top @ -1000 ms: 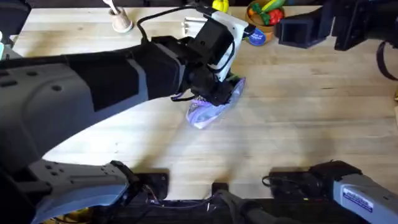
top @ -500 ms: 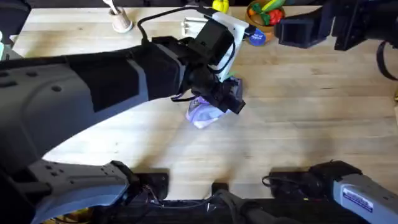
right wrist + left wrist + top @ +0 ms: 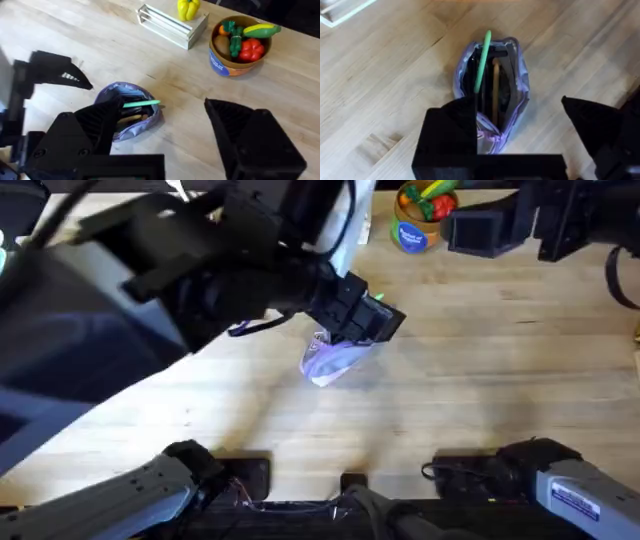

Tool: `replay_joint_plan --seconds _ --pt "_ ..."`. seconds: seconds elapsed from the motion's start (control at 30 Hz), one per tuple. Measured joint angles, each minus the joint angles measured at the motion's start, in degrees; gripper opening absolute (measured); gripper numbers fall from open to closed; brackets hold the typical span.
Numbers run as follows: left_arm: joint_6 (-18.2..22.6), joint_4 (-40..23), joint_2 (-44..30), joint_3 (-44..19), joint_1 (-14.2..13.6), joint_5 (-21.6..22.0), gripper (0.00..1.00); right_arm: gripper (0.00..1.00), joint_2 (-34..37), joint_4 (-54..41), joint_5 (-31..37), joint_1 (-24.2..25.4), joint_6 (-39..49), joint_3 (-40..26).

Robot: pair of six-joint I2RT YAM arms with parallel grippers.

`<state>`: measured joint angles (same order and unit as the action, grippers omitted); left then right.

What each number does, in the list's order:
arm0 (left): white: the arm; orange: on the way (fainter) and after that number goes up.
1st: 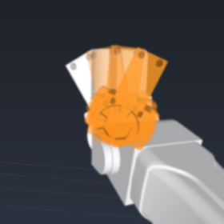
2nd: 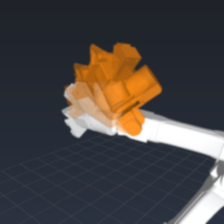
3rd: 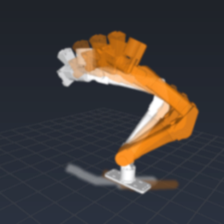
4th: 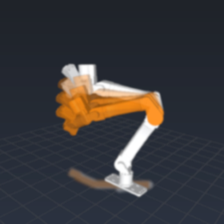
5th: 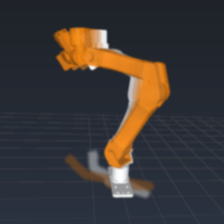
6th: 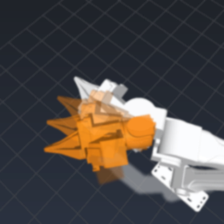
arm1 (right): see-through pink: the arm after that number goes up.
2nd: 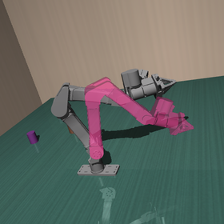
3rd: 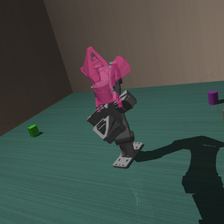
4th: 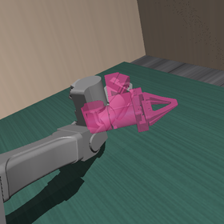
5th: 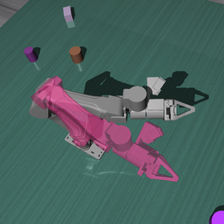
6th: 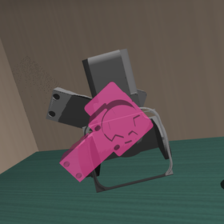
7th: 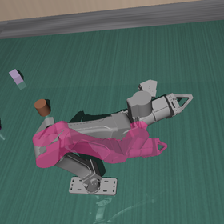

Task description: Unzip the bag, pick up the pens from the table one at a time and place them inside, then zip the bag closed.

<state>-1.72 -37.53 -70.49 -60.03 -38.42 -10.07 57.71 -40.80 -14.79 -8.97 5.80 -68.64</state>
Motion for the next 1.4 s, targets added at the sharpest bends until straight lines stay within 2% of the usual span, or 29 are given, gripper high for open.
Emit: replay_joint_plan --seconds 0.2,0.37,0.4,0.57,0.7,0.83,1.0,1.13,1.17,1.23,1.4 --pt "0.00 -8.40 10.80 -0.02 4.42 1.70 0.993 0.998 0.00 -0.44 -0.64 0.00 -1.47 0.00" --pt "0.00 -13.88 16.00 -0.02 7.98 7.49 0.993 0.998 0.42 -1.25 -1.89 0.00 -4.01 0.00" --pt "0.00 -14.37 16.56 -0.02 9.05 10.33 0.993 0.998 1.84 -1.80 -2.26 0.00 -4.55 0.00" --pt "0.00 -15.49 16.37 -0.02 9.10 11.18 0.993 0.998 4.97 -1.90 -2.66 -0.33 -5.00 0.00" --pt "0.00 -18.70 14.96 -0.02 9.10 11.30 0.993 0.998 6.56 -1.90 -2.67 -1.86 -5.03 0.00" --pt "0.15 -19.79 12.31 0.03 9.12 10.53 0.993 0.998 7.44 -1.97 -3.91 -4.04 -3.92 0.00" --pt "3.51 -20.64 11.29 2.23 9.12 6.68 0.992 0.998 7.61 -1.97 -5.40 -7.18 -1.32 0.00" --pt "5.86 -22.28 11.29 3.74 9.12 4.08 0.993 0.997 7.61 -1.99 -5.88 -7.74 -0.59 0.00" --pt "6.93 -22.28 11.33 3.80 9.12 2.01 0.993 0.997 7.61 -1.99 -5.88 -7.74 -0.20 0.00" --pt "7.82 -22.84 11.57 3.80 9.12 0.54 0.993 0.997 7.61 -2.01 -5.90 -7.74 -0.13 0.00" --pt "8.90 -26.28 15.56 3.85 9.12 -1.17 0.993 0.997 7.61 -2.59 -5.90 -7.74 0.02 0.00"
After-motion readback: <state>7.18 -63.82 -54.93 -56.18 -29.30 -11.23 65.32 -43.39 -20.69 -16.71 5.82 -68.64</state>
